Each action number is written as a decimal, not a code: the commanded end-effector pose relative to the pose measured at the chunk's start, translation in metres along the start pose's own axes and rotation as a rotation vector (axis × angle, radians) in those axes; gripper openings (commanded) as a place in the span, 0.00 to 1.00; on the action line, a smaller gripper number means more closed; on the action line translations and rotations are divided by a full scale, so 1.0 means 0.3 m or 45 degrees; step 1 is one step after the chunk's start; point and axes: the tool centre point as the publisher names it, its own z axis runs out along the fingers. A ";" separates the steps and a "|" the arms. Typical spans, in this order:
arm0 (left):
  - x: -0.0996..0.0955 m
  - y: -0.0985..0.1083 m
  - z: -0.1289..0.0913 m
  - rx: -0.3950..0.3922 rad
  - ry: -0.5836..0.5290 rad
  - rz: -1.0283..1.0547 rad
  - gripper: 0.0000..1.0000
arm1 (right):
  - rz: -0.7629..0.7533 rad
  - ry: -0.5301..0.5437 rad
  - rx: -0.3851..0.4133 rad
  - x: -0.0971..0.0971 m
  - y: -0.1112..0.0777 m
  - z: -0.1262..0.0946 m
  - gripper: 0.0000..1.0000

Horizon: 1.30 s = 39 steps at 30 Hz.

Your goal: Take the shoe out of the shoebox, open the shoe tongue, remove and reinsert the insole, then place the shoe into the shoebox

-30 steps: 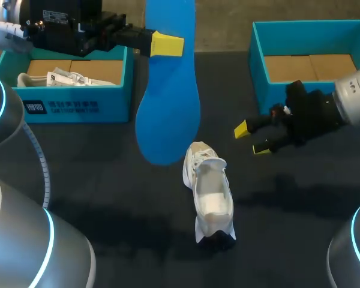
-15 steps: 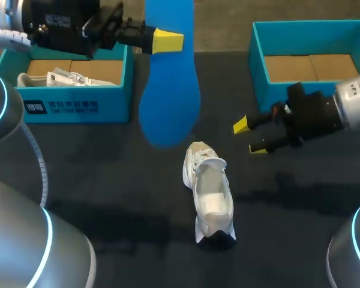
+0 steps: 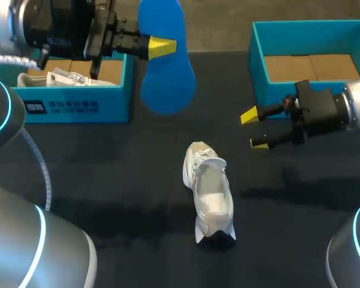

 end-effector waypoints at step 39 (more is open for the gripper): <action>-0.017 0.364 0.029 -0.046 -0.120 1.401 0.00 | 0.074 0.127 -0.018 0.128 0.160 0.009 1.00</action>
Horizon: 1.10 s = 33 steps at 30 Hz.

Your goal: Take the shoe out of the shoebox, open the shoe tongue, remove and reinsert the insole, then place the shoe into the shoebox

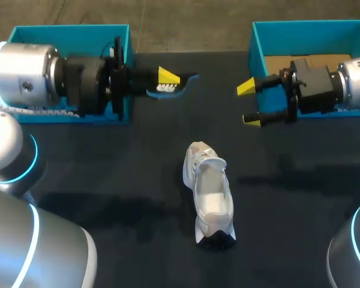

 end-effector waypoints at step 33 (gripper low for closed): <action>0.281 0.029 0.143 -0.081 -0.019 0.874 0.00 | 0.006 0.121 0.056 0.074 0.050 0.084 1.00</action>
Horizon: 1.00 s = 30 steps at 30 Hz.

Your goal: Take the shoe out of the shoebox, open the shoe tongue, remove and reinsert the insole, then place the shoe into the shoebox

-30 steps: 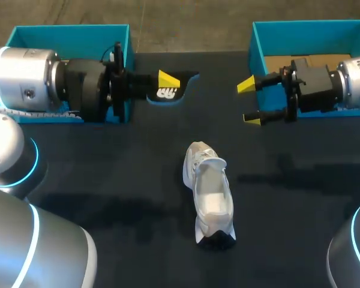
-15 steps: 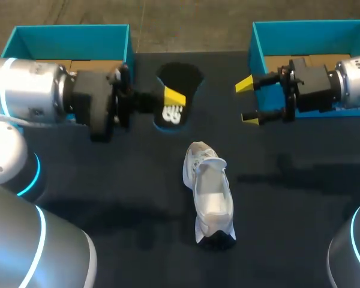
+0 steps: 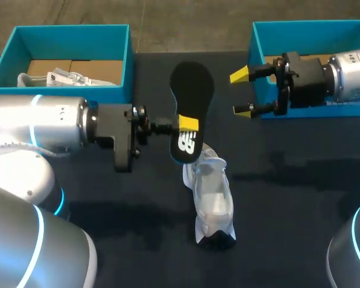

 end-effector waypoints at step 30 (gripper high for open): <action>0.147 0.123 0.060 -0.143 0.066 -0.001 0.00 | -0.005 0.108 0.055 -0.019 0.019 0.160 0.88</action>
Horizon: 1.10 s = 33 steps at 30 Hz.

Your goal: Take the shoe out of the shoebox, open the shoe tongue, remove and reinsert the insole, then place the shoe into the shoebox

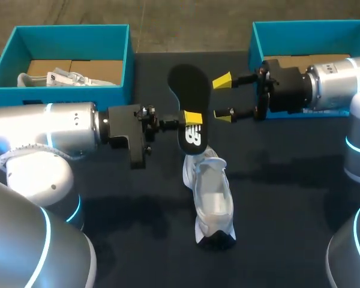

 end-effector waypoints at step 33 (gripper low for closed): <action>0.073 0.031 0.061 -0.017 0.090 0.025 0.00 | 0.028 0.041 0.035 -0.002 0.025 0.059 0.41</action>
